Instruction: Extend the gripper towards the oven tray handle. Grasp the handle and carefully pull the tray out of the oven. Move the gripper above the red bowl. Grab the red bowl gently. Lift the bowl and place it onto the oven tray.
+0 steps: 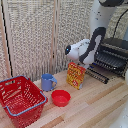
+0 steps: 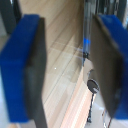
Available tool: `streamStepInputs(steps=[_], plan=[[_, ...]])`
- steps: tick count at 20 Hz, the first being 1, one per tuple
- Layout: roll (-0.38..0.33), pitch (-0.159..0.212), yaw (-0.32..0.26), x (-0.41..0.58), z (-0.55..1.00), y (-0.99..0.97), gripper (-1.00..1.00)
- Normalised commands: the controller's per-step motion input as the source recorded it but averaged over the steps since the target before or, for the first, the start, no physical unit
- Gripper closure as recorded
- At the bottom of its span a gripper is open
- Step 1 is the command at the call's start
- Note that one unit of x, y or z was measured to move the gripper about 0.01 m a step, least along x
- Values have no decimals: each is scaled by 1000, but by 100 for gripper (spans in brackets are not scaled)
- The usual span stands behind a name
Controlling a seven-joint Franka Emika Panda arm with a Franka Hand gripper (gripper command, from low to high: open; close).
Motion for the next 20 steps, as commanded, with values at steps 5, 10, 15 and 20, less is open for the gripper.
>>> streamStepInputs(steps=[5, 10, 15, 20], plan=[[56, 0, -31, 95, 897, 10, -100], [35, 3, -11, 45, 1000, 21, -100], [35, 29, -6, 41, 992, 37, -100], [137, 5, -88, -49, 744, 187, -100]])
